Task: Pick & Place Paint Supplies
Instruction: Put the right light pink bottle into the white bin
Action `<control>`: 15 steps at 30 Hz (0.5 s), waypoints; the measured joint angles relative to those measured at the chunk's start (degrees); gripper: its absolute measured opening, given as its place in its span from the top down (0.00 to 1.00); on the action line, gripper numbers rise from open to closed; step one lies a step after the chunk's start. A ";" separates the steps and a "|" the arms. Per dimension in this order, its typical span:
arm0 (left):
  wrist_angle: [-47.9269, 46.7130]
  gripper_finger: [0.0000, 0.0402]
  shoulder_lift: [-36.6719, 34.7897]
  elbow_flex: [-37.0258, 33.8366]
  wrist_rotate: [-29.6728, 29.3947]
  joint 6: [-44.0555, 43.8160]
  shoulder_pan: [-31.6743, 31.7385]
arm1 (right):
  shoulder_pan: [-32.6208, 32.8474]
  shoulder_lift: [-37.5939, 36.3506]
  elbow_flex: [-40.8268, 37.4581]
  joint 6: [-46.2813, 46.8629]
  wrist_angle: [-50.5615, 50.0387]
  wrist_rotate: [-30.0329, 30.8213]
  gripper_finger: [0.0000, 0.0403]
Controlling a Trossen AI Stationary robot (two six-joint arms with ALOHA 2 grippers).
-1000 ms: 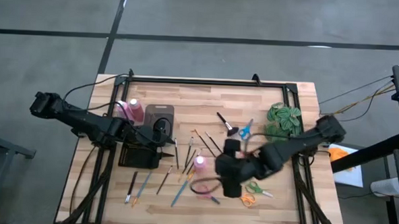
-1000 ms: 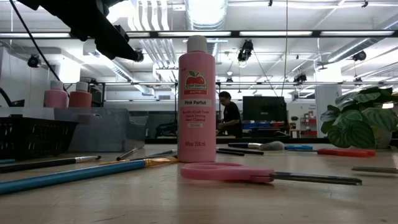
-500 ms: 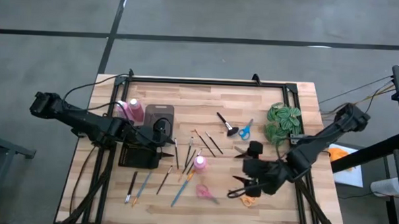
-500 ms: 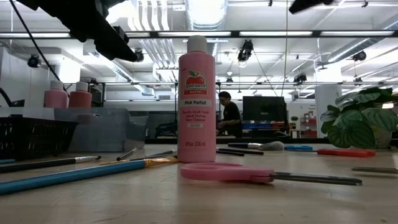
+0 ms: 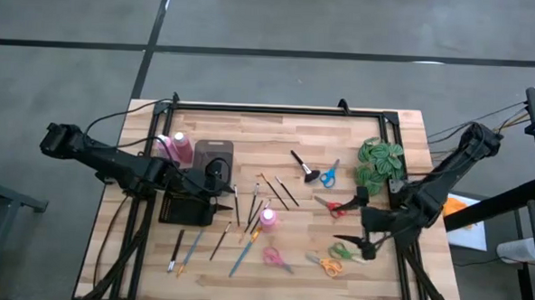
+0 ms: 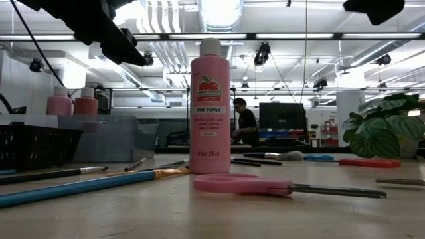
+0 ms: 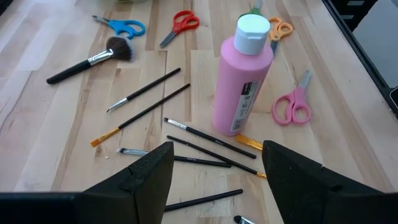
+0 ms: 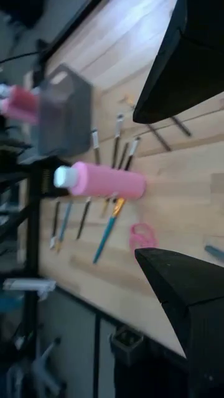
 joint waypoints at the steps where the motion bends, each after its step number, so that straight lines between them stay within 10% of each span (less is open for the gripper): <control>1: -0.02 0.39 0.00 0.00 0.01 0.00 0.00 | 0.48 -1.43 -1.03 -1.73 1.43 0.00 0.15; 15: -0.05 0.39 0.00 0.00 0.01 -0.02 0.00 | 1.67 -17.62 -19.02 -23.58 34.77 -0.65 0.15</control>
